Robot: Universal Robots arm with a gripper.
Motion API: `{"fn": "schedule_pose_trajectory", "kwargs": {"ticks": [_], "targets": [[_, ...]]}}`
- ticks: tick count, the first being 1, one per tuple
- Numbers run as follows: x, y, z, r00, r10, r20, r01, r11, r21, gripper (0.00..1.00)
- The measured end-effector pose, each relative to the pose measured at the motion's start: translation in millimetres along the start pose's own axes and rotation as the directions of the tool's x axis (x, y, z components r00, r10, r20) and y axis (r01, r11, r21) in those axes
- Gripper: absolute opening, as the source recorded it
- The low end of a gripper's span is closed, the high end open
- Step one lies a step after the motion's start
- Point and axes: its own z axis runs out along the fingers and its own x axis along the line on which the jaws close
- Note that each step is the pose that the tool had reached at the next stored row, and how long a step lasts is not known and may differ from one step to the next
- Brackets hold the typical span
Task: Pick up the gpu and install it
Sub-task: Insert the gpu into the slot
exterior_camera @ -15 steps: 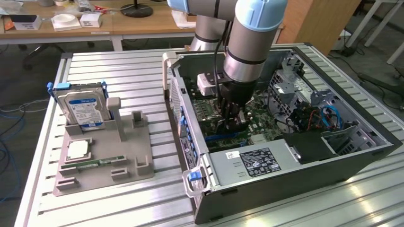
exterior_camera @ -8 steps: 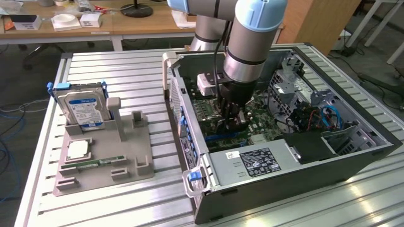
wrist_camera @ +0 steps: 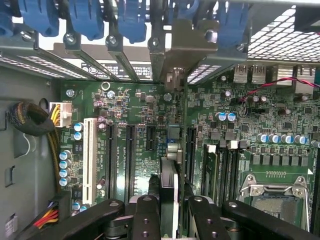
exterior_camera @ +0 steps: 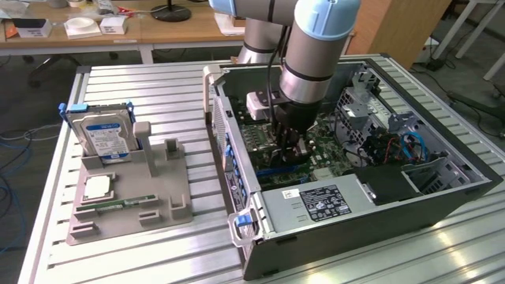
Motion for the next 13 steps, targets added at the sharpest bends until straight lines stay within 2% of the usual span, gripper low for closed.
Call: {"fn": "schedule_pose_trajectory", "kwargs": {"ticks": [13], "targets": [[0.8, 0.1, 1.6, 1.0000, 0.001, -0.0005, -0.001, 1.0000, -0.0001, 0.27]]}}
